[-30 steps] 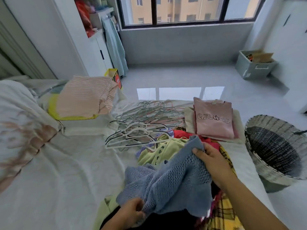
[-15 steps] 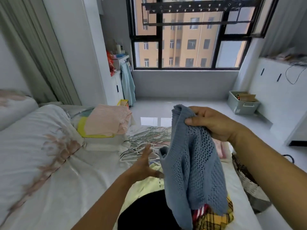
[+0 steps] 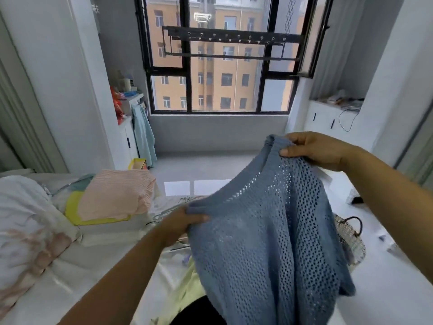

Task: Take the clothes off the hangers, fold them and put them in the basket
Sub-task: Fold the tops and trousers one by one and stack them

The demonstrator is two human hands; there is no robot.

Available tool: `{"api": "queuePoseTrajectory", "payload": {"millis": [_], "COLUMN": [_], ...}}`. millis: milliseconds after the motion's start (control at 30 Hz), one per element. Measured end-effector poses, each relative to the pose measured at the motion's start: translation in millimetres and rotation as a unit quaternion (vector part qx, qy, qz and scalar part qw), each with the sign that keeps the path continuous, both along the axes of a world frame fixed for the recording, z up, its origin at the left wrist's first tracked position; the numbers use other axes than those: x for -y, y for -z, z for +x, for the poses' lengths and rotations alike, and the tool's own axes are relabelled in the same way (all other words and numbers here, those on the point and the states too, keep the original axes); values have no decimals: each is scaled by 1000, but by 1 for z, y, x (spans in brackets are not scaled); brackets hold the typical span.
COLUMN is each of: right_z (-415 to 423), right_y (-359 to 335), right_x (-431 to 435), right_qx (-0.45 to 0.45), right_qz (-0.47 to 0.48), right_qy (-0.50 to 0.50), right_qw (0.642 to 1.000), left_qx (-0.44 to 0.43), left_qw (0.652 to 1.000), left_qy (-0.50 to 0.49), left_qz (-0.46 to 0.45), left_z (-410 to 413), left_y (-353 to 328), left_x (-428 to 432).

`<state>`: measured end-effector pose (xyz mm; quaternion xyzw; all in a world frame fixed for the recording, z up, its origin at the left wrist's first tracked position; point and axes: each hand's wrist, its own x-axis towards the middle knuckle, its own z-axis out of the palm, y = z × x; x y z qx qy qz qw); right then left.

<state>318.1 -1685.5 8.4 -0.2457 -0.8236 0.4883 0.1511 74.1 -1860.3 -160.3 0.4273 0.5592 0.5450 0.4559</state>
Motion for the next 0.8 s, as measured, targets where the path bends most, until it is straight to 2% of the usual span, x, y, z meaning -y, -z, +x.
{"api": "queuePoseTrajectory", "payload": {"millis": [67, 167, 233, 300, 333, 367, 400, 467, 533, 667, 800], "right_z": [0, -6, -11, -17, -19, -20, -18, -15, -12, -8, -10], "right_y": [5, 19, 28, 31, 32, 33, 34, 32, 27, 11, 11], "right_x": [-6, -14, -19, -15, -15, -17, -21, -27, -34, -55, -91], "right_qx": [37, 63, 62, 65, 66, 67, 69, 81, 119, 221, 178], "right_qz": [56, 101, 115, 132, 137, 138, 142, 149, 168, 231, 210], "right_qy": [46, 103, 132, 155, 161, 170, 179, 174, 149, 104, 135], "right_qw": [997, 988, 983, 977, 975, 973, 971, 970, 967, 942, 952], "left_qx": [-39, -224, -363, -498, -535, -532, -503, -387, -298, -244, -301], "left_qw": [999, 974, 920, 838, 810, 812, 837, 912, 951, 969, 946], "left_qy": [-33, 26, 101, 138, 139, 129, 103, 41, -5, -10, -9], "left_qz": [11, -35, -110, -177, -196, -204, -192, -128, -78, -48, -119], "left_z": [-41, -80, -92, -105, -117, -129, -140, -154, -158, -155, -154], "left_y": [-21, -48, -57, -62, -62, -62, -64, -75, -89, -116, -125], "left_x": [4, 2, 1, 3, 4, 5, 7, 11, 10, -3, -11]}}
